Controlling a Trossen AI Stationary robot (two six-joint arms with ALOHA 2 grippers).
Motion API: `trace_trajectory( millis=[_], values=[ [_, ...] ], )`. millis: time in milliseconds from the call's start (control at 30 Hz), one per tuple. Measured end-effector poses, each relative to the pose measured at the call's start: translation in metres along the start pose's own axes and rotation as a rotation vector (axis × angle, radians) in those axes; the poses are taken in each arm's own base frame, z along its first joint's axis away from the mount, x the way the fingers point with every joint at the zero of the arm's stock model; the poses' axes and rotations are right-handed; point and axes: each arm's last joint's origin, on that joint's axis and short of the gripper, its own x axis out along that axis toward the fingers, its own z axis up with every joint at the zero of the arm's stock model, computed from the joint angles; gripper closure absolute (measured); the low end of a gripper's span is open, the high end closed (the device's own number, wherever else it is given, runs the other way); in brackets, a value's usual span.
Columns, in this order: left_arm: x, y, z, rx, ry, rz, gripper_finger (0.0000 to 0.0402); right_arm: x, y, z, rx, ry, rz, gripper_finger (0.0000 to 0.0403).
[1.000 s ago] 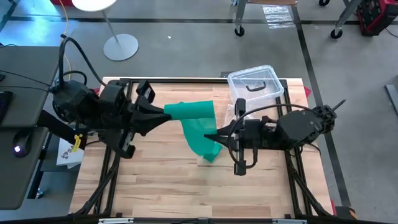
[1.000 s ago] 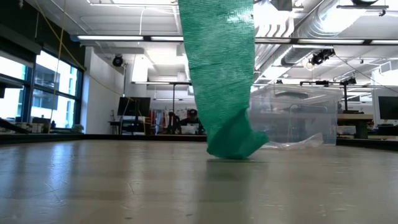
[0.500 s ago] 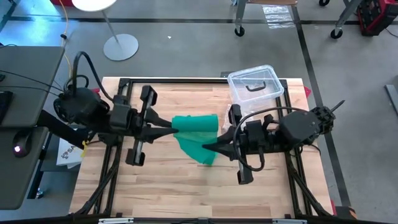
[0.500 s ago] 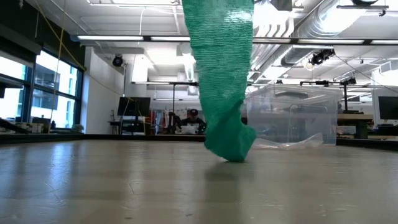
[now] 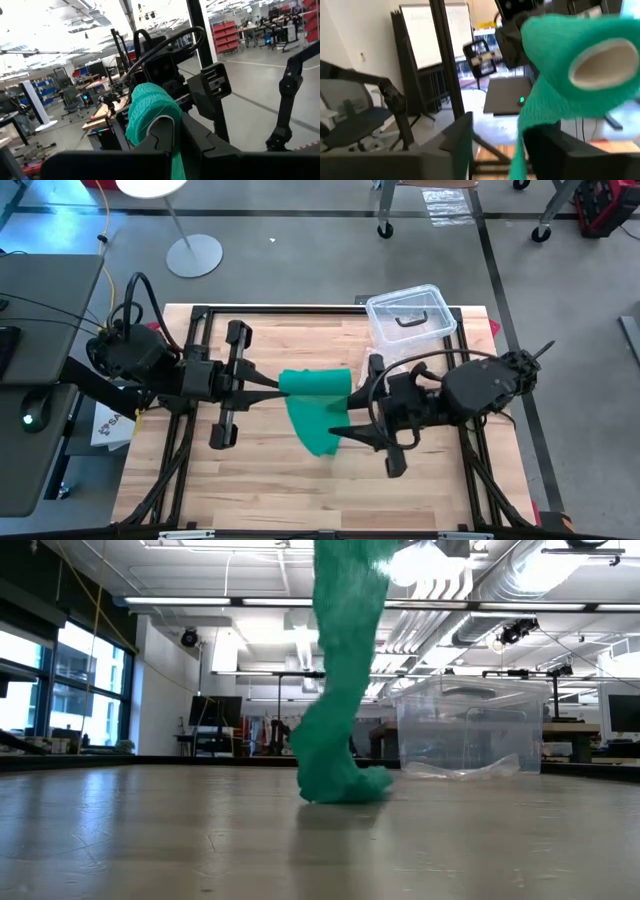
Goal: Roll bandage
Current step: Roll the green bandage
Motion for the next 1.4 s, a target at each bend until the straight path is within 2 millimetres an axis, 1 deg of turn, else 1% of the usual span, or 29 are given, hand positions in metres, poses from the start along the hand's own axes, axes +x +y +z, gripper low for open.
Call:
trace_trajectory(
  millis=[100, 167, 267, 367, 433, 533, 633, 767, 1067, 1200, 1400],
  values=[
    [0.000, -0.001, 0.000, 0.022, 0.004, -0.006, 0.0394, -0.014, -0.004, 0.005, 0.040, 0.024, -0.018, 0.0191],
    [-0.001, -0.003, -0.001, 0.046, 0.010, -0.013, 0.0394, -0.025, -0.006, 0.008, 0.083, 0.035, -0.031, 0.0177],
    [-0.002, -0.005, -0.002, 0.083, 0.025, -0.027, 0.0394, -0.035, -0.010, 0.013, 0.129, 0.038, -0.036, 0.0172],
    [-0.003, -0.008, -0.003, 0.126, 0.036, -0.042, 0.0394, -0.040, -0.012, 0.019, 0.134, 0.004, -0.032, 0.0172],
    [-0.003, -0.009, -0.003, 0.157, 0.039, -0.047, 0.0394, -0.040, -0.011, 0.022, 0.135, -0.022, -0.027, 0.0172],
    [-0.003, -0.010, -0.002, 0.197, 0.039, -0.049, 0.0394, -0.035, -0.012, 0.023, 0.153, -0.047, -0.023, 0.0172],
    [-0.003, -0.010, -0.002, 0.220, 0.039, -0.049, 0.0394, -0.030, -0.013, 0.023, 0.194, -0.059, 0.022, 0.0172],
    [-0.003, -0.010, -0.003, 0.260, 0.040, -0.049, 0.0394, -0.027, -0.018, 0.024, 0.271, -0.056, 0.045, 0.0172],
    [-0.003, -0.012, -0.008, 0.317, 0.086, -0.061, 0.0394, -0.015, -0.019, 0.020, 0.328, -0.042, 0.112, 0.0172],
    [-0.001, -0.013, -0.011, 0.343, 0.118, -0.052, 0.0394, -0.012, -0.021, 0.019, 0.323, -0.036, 0.094, 0.0172],
    [0.001, -0.013, -0.013, 0.347, 0.131, -0.048, 0.0394, -0.012, -0.026, 0.018, 0.309, -0.038, 0.019, 0.0172]
  ],
)
